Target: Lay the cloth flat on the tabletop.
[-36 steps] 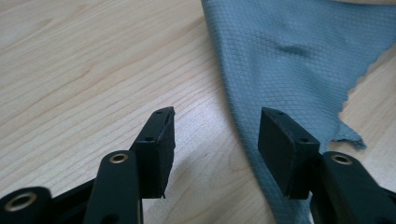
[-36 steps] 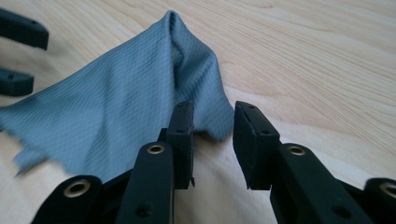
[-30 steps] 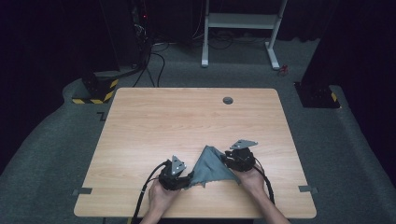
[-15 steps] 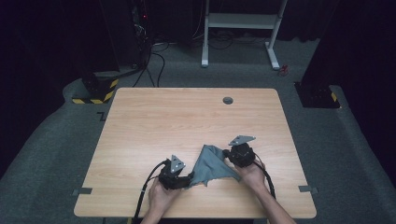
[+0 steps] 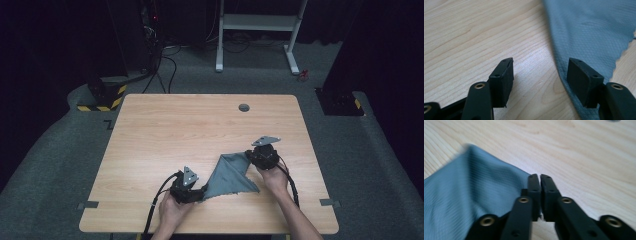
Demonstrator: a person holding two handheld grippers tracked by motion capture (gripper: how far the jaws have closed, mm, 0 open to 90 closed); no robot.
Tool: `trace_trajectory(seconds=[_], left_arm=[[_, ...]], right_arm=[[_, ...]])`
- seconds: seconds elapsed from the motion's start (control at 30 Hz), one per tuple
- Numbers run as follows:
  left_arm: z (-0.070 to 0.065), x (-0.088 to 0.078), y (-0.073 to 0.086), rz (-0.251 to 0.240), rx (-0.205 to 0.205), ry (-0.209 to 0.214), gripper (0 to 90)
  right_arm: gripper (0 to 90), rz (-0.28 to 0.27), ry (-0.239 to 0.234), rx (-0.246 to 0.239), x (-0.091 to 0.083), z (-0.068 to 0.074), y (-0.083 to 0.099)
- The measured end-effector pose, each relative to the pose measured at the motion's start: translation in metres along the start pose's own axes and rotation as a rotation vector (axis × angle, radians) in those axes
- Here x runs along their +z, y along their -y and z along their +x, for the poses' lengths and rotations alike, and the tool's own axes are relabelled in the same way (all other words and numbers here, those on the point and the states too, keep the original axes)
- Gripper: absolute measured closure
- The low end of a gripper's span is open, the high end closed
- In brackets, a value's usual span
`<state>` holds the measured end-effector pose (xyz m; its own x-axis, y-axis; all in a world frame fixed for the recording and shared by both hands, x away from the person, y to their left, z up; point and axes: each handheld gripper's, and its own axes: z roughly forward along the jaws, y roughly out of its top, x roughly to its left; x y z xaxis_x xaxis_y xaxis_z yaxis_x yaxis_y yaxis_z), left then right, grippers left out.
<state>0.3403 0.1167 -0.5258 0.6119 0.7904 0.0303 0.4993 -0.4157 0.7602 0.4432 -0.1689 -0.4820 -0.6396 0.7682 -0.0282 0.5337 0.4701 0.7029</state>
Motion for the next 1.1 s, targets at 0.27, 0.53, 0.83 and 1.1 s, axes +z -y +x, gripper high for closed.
trace_trajectory(seconds=[0.27,0.53,0.83,1.1], left_arm=[[0.0,0.0,0.0,0.0,-0.009,0.006,38.7],[0.0,0.0,0.0,0.001,-0.012,0.006,38.7],[0.0,0.0,0.0,0.002,-0.013,0.003,38.6],[0.0,0.0,0.0,0.0,-0.015,0.0,38.6]], right_arm=[[70.0,-0.011,-0.066,-0.077,-0.002,0.03,0.008],[86.5,0.09,-0.157,-0.064,0.01,0.032,0.019],[90.0,0.035,-0.111,-0.142,-0.019,0.037,0.026],[90.0,0.026,-0.036,-0.086,-0.059,0.021,0.064]])
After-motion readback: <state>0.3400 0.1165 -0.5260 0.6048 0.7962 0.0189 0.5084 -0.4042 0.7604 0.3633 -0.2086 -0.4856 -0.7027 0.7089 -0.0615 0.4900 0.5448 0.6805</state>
